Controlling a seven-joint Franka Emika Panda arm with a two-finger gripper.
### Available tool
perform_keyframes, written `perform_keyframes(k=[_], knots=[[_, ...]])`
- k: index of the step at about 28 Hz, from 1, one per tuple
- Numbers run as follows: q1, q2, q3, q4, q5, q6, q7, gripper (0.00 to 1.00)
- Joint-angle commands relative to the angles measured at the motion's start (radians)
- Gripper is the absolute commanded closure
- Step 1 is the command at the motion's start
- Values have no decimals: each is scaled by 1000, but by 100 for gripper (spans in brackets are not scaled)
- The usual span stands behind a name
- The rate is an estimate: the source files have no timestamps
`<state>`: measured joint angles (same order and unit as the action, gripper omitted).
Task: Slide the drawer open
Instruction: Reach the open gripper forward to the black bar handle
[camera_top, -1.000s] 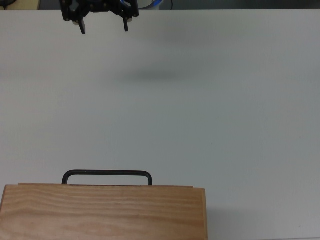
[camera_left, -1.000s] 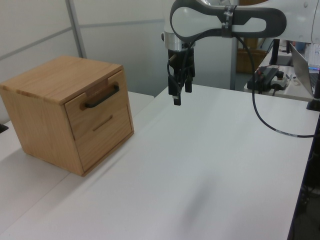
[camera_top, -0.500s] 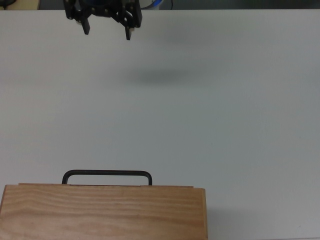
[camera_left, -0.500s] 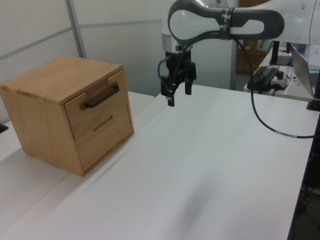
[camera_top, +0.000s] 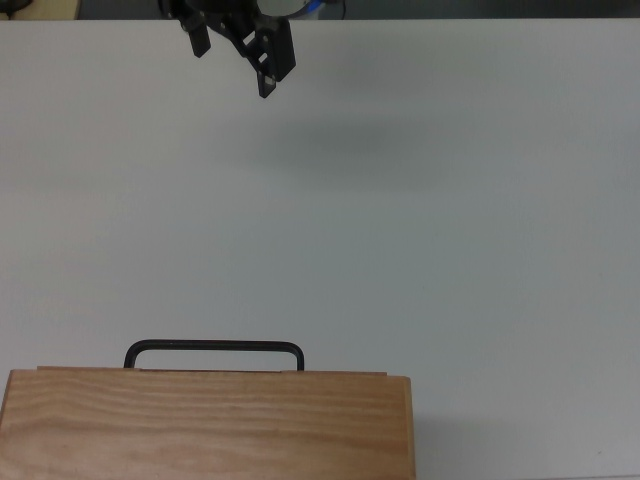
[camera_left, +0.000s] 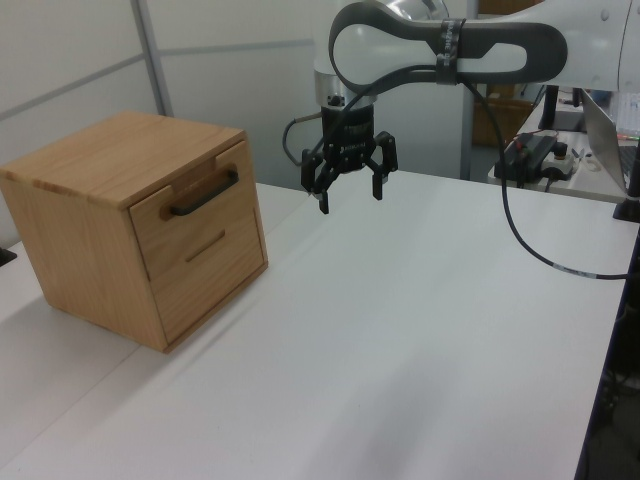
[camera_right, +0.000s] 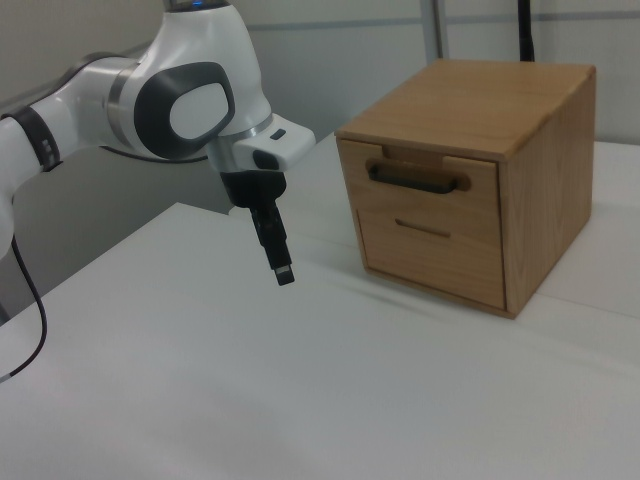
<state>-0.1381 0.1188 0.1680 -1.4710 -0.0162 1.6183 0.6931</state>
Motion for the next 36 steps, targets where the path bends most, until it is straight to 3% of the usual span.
perform_keyframes(k=[1, 12, 17, 23, 36], knots=[[5, 16, 8, -5, 7, 52, 259, 0], [5, 68, 21, -6, 5, 302, 629, 0], [5, 127, 19, -5, 7, 426, 681, 0], [5, 220, 21, 1, 7, 695, 763, 0], [5, 312, 18, 3, 9, 1095, 804, 0]])
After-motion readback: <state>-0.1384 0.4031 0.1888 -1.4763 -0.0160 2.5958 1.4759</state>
